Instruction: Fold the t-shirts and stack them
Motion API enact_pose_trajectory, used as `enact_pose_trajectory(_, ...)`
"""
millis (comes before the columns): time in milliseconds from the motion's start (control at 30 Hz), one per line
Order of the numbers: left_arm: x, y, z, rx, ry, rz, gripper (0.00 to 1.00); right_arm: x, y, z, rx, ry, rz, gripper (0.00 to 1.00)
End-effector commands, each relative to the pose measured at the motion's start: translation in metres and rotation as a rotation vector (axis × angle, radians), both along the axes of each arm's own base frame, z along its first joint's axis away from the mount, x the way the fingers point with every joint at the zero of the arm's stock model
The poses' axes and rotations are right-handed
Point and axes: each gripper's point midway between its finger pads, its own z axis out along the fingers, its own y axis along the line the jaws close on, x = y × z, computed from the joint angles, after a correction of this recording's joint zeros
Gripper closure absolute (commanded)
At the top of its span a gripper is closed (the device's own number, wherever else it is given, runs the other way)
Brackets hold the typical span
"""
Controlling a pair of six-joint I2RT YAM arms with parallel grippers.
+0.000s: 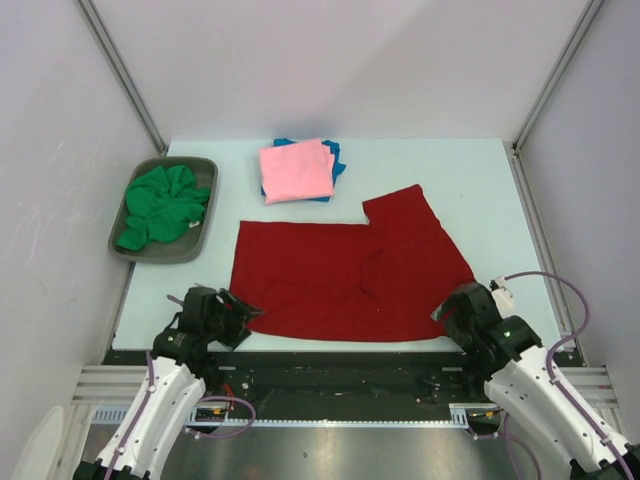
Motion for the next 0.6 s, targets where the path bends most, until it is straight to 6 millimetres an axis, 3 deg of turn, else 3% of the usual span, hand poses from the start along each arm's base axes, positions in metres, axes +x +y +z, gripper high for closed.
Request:
enact_pose_trajectory(0,-0.031,-0.002,-0.01,-0.011,0.122,-0.041,0.22,0.013,-0.002,0.042,0.007,-0.125,-0.031,0.08)
enact_pose_trajectory(33,-0.029,-0.004,-0.004,-0.02,0.102,-0.047,0.2,0.016,0.002,0.051,0.021,-0.148,-0.02,0.02)
enact_pose_trajectory(100,-0.024,-0.006,0.013,-0.04,0.051,-0.048,0.14,0.026,0.004,0.067,0.012,-0.201,-0.009,0.0)
enact_pose_trajectory(133,-0.015,-0.009,0.033,-0.05,-0.011,-0.054,0.04,0.033,0.008,0.083,-0.002,-0.235,0.028,0.0)
enact_pose_trajectory(167,-0.008,-0.01,0.045,-0.053,-0.051,-0.058,0.0,0.041,0.008,0.092,-0.023,-0.267,0.04,0.0)
enact_pose_trajectory(200,0.004,-0.01,0.065,-0.044,-0.104,-0.059,0.0,0.055,0.015,0.107,-0.018,-0.325,0.061,0.0)
enact_pose_trajectory(300,0.03,-0.01,0.089,0.013,-0.142,-0.101,0.0,0.094,0.04,0.141,-0.065,-0.407,0.192,0.0)
enact_pose_trajectory(333,0.038,-0.011,0.093,0.027,-0.147,-0.116,0.0,0.106,0.05,0.136,-0.101,-0.381,0.248,0.0)
enact_pose_trajectory(367,0.048,-0.012,0.098,0.036,-0.166,-0.13,0.0,0.119,0.06,0.147,-0.124,-0.405,0.327,0.0)
enact_pose_trajectory(400,0.069,-0.014,0.118,0.057,-0.259,-0.155,0.0,0.134,0.069,0.154,-0.125,-0.434,0.351,0.0)
enact_pose_trajectory(433,0.081,-0.011,0.108,0.103,-0.213,-0.157,0.0,0.144,0.077,0.155,-0.129,-0.437,0.391,0.0)
enact_pose_trajectory(467,0.089,-0.008,0.107,0.132,-0.197,-0.148,0.0,0.155,0.09,0.138,-0.149,-0.391,0.481,0.0)
enact_pose_trajectory(500,0.108,-0.007,0.118,0.172,-0.241,-0.171,0.0,0.173,0.095,0.15,-0.146,-0.431,0.481,0.0)
enact_pose_trajectory(567,0.129,-0.002,0.098,0.212,-0.139,-0.18,0.0,0.192,0.105,0.138,-0.176,-0.41,0.54,0.0)
